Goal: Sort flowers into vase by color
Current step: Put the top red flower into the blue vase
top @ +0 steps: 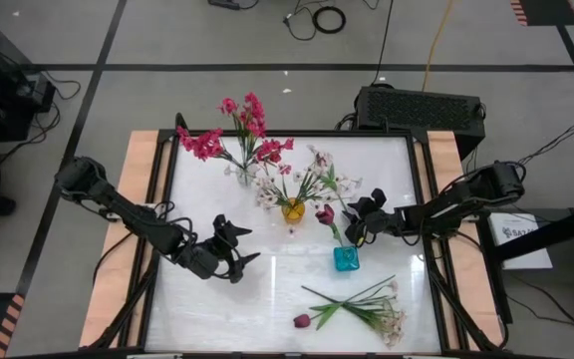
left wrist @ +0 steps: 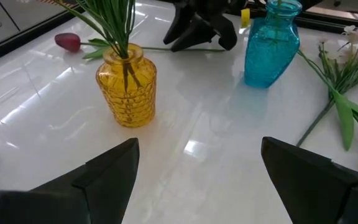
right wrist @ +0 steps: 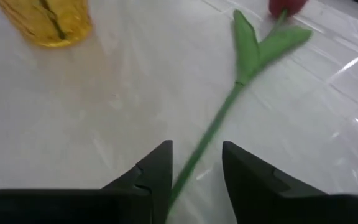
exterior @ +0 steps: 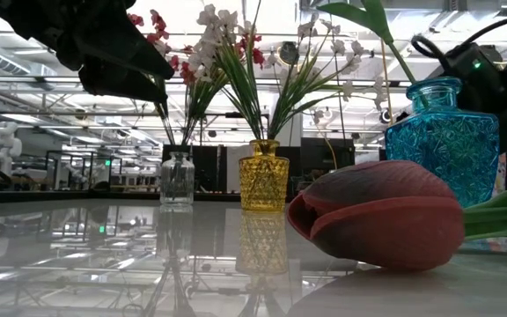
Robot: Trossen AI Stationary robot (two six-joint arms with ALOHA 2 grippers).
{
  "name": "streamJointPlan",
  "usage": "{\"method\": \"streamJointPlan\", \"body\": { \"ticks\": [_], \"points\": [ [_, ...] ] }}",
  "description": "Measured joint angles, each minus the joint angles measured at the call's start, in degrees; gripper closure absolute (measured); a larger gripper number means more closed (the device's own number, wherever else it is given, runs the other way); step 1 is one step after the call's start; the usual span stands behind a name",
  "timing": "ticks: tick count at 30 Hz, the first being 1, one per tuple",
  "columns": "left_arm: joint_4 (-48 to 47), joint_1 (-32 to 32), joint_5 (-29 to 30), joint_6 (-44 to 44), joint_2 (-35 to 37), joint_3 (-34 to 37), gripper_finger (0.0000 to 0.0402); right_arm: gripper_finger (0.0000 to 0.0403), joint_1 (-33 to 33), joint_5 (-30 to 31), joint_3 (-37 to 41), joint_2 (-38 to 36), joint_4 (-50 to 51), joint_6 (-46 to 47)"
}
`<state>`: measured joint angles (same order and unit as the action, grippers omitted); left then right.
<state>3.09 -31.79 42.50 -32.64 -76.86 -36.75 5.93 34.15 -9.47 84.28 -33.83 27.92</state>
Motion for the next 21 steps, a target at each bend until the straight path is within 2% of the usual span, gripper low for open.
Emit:
{"method": "streamJointPlan", "body": {
  "ticks": [8,14,17,21],
  "points": [
    [0.0,0.0,0.0,0.0,0.0,0.0,0.0059,0.0326,-1.4,0.3,-0.2,-0.2,6.1,4.8],
    [0.0,0.0,0.0,0.0,0.0,0.0,0.0059,0.0369,-1.4,0.5,-0.1,-0.3,6.1,4.1],
    [0.0,0.0,0.0,0.1,0.0,0.0,0.0059,0.0374,-1.4,0.6,0.0,-1.6,6.0,2.9],
    [0.0,0.0,-0.1,0.2,0.0,0.0,0.0059,0.0362,-1.5,1.9,0.2,-5.1,6.8,0.4]
  ]
}}
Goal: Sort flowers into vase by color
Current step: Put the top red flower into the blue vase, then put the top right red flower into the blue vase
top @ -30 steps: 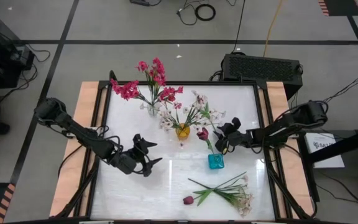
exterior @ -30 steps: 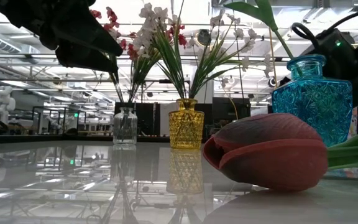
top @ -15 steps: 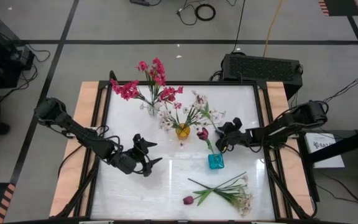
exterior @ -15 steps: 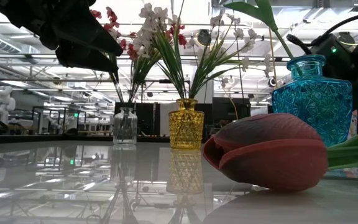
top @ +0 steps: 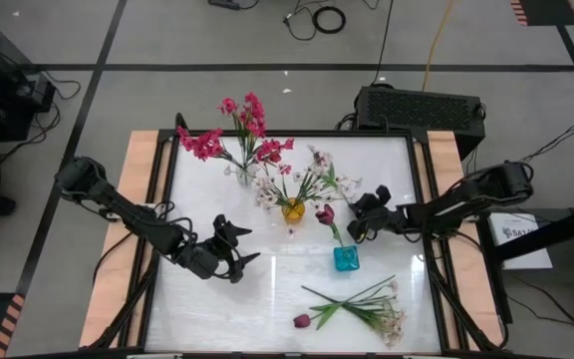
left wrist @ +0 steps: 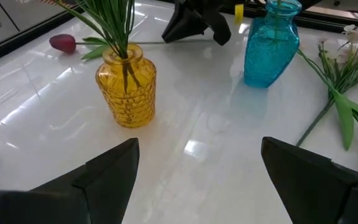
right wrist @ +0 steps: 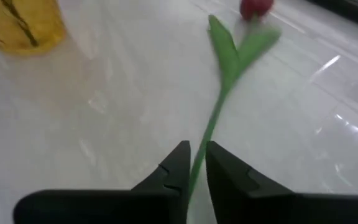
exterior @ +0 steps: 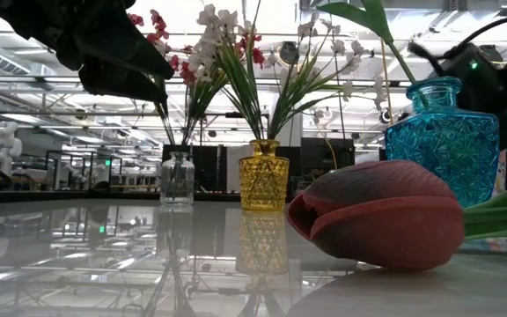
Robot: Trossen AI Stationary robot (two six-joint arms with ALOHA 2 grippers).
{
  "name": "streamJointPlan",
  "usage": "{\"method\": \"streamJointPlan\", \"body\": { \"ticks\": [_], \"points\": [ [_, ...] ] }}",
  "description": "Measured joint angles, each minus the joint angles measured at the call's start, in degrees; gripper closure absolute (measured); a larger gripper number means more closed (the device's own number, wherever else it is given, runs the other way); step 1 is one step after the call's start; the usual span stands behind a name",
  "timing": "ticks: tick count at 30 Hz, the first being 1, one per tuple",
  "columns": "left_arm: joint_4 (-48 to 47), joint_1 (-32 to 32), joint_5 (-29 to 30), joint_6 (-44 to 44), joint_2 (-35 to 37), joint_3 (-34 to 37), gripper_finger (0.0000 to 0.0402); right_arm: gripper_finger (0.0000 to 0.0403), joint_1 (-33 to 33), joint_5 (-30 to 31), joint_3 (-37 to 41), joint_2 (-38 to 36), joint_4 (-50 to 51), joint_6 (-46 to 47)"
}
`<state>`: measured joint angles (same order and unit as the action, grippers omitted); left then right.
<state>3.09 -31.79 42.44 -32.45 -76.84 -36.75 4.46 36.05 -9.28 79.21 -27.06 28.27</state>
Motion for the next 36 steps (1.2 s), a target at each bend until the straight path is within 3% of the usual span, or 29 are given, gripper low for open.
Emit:
{"method": "streamJointPlan", "body": {
  "ticks": [9,22,26,33,36],
  "points": [
    [-0.1,-0.2,0.0,0.2,0.0,0.0,0.0059,0.0308,0.1,-2.1,-0.1,-3.5,0.0,-1.3],
    [-0.1,-0.2,0.0,0.2,0.0,0.0,0.0059,0.0264,0.1,3.1,-0.2,4.5,-0.1,1.5],
    [-0.1,-0.2,0.0,0.2,0.0,0.0,0.0059,0.0281,0.1,3.0,-0.3,5.0,-0.1,2.4],
    [0.0,-0.2,0.0,0.1,0.0,0.0,0.0059,0.0385,0.1,2.5,-0.3,5.0,1.4,5.7],
    [0.0,-0.2,0.1,0.0,0.0,0.0,0.0059,0.0395,0.1,2.9,-0.3,5.0,1.9,7.6]
  ]
}}
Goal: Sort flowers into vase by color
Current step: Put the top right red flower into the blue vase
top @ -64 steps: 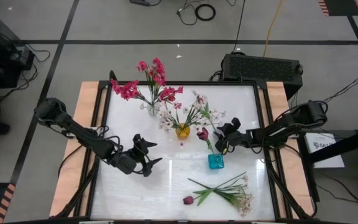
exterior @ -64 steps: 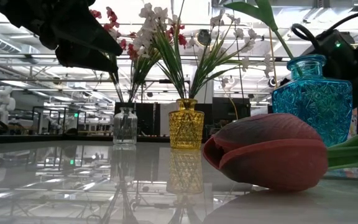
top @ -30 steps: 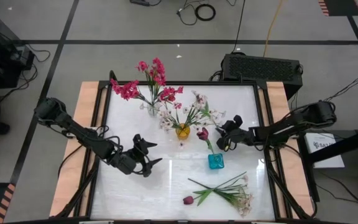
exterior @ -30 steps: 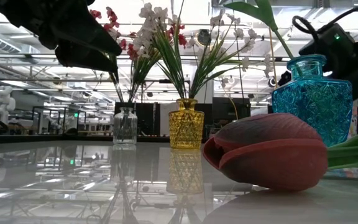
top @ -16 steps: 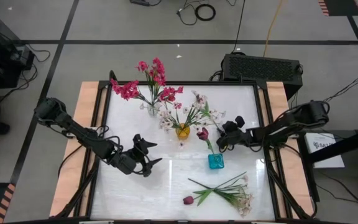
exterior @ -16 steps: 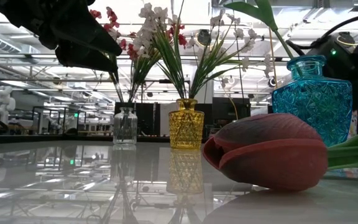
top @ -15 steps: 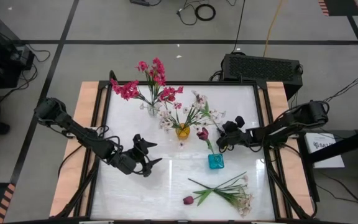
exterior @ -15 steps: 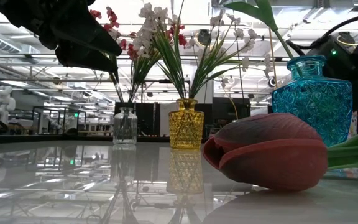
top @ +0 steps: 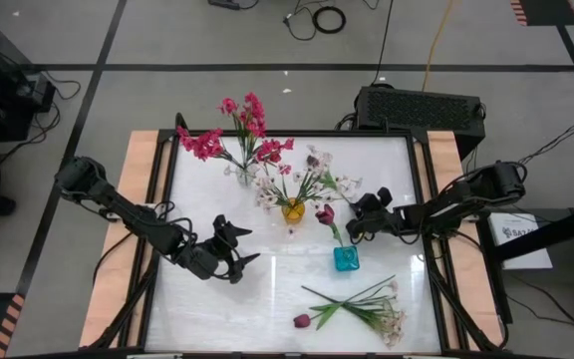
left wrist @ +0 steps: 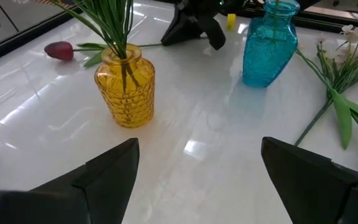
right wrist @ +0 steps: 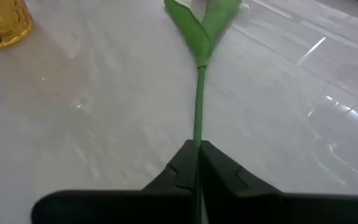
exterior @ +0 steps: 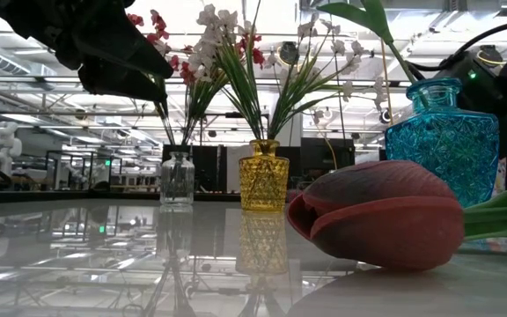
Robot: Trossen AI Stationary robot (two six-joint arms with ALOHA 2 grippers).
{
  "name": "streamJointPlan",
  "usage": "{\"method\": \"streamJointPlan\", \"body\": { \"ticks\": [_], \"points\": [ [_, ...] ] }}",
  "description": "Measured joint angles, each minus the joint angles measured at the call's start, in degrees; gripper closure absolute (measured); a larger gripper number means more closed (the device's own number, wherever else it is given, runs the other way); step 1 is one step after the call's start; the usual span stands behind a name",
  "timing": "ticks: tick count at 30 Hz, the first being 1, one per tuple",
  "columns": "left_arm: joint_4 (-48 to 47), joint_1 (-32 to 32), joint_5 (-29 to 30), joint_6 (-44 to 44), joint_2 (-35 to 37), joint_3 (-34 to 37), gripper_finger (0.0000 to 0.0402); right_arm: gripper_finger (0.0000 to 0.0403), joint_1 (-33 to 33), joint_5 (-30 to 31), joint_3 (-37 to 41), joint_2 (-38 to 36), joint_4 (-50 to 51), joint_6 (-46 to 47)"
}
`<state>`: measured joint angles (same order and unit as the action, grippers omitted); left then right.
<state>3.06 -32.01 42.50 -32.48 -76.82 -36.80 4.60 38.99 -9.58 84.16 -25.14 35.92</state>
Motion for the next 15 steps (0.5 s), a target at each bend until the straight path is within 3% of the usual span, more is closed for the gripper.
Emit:
{"method": "streamJointPlan", "body": {
  "ticks": [8,15],
  "points": [
    [0.0,-0.8,0.0,-0.2,0.0,0.0,0.0059,0.0402,-0.1,0.8,0.2,-3.8,3.3,1.2],
    [0.2,-0.9,0.4,0.3,0.0,0.0,0.0059,0.0402,-0.1,2.8,0.3,-15.1,16.5,3.6]
  ]
}}
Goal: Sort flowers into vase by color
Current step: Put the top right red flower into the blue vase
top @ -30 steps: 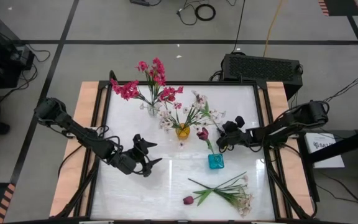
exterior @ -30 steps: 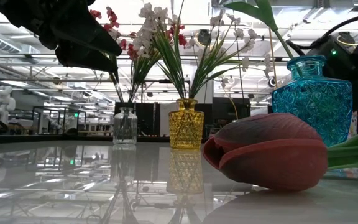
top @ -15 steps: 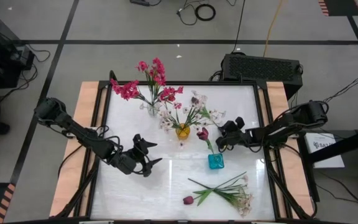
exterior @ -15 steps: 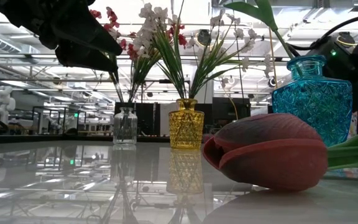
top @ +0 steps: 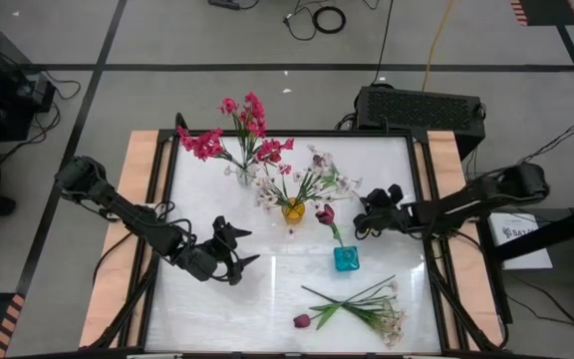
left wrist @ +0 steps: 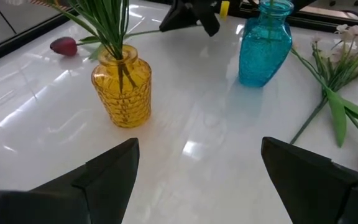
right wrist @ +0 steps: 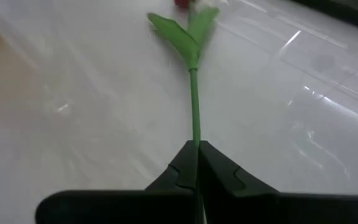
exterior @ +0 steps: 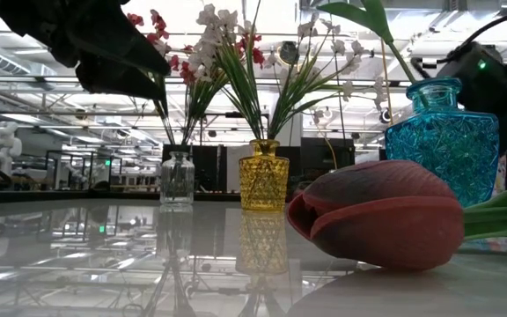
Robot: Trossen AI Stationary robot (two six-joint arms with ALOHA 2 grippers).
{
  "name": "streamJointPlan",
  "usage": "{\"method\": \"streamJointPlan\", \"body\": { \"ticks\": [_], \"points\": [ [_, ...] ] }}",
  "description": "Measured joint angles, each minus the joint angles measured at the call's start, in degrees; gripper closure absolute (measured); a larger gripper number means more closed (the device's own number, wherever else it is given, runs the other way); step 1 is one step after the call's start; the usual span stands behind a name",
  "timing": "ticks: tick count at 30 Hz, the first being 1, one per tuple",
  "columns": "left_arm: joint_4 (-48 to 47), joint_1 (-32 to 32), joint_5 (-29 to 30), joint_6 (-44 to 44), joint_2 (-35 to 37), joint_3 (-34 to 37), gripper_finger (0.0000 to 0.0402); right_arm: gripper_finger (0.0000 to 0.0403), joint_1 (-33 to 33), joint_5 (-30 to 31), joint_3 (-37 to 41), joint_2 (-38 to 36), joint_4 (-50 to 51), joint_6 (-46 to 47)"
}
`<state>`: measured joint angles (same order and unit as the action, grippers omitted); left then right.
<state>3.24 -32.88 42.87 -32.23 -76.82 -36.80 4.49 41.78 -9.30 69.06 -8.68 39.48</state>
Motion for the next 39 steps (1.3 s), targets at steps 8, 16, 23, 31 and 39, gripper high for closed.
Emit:
{"method": "streamJointPlan", "body": {
  "ticks": [8,16,23,31,39],
  "points": [
    [1.2,0.0,0.2,0.0,0.0,0.0,0.0059,0.0403,0.0,1.4,0.0,-16.9,9.0,-2.2],
    [3.7,0.0,0.8,1.8,0.0,0.0,0.0059,0.0402,0.1,6.0,-0.1,-33.1,10.8,-8.5],
    [11.7,0.0,1.2,9.1,0.0,0.0,0.0059,0.0402,0.1,12.5,-5.6,-43.8,10.2,-19.2],
    [27.9,0.2,1.2,23.3,0.0,0.0,0.0059,0.0402,0.2,7.6,-15.6,-46.7,0.2,-34.7],
    [30.0,2.2,1.1,38.1,0.0,-10.0,0.0059,0.0402,1.8,-13.0,-15.8,-43.3,-21.6,-39.2]
  ]
}}
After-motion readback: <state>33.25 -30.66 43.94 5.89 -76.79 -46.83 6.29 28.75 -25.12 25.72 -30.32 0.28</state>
